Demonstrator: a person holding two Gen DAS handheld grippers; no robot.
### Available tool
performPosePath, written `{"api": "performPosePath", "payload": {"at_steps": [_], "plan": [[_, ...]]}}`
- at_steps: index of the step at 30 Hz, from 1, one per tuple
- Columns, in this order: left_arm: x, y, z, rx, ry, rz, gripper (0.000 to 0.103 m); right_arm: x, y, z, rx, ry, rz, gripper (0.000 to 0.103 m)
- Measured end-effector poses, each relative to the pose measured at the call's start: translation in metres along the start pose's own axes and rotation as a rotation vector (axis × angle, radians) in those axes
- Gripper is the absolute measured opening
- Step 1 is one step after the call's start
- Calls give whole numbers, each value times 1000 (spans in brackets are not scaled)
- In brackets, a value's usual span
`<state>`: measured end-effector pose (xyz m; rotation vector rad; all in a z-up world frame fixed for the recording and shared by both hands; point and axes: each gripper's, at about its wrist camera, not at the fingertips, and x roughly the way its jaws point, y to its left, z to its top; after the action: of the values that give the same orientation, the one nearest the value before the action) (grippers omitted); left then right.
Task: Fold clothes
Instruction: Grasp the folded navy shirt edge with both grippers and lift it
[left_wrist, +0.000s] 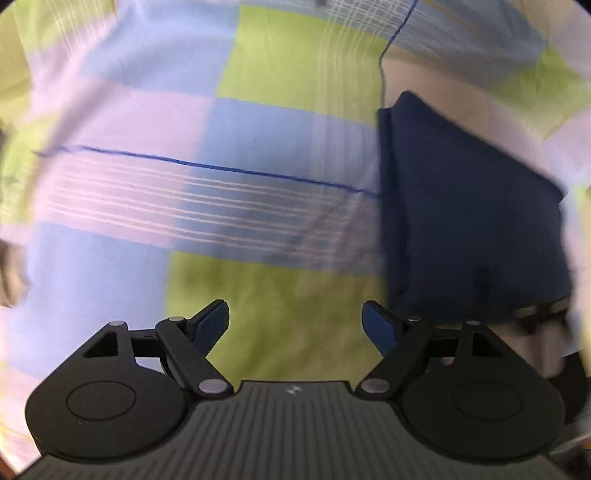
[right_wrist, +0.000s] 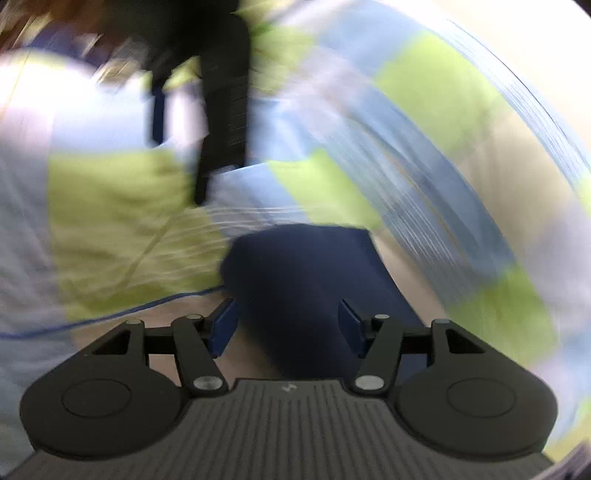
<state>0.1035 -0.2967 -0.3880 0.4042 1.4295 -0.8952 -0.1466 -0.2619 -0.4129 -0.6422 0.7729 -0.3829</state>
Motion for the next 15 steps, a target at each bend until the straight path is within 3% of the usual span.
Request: {"api": "performPosePath", "payload": {"at_steps": [2, 5, 11, 13, 14, 15], "plan": [[9, -1, 14, -107, 46, -183, 82, 4, -2, -2, 13, -18, 5, 41], [26, -4, 23, -236, 96, -369, 86, -4, -13, -3, 61, -37, 23, 34], [82, -2, 33, -498, 246, -608, 87, -16, -38, 1, 124, -79, -4, 32], [98, -3, 38, -566, 243, -685, 84, -19, -45, 3, 153, -96, -23, 32], [103, -5, 41, -558, 229, -693, 78, -9, -52, 5, 159, -98, -27, 32], [106, -6, 43, -533, 215, -677, 64, -9, -51, 4, 167, -97, -27, 32]]}}
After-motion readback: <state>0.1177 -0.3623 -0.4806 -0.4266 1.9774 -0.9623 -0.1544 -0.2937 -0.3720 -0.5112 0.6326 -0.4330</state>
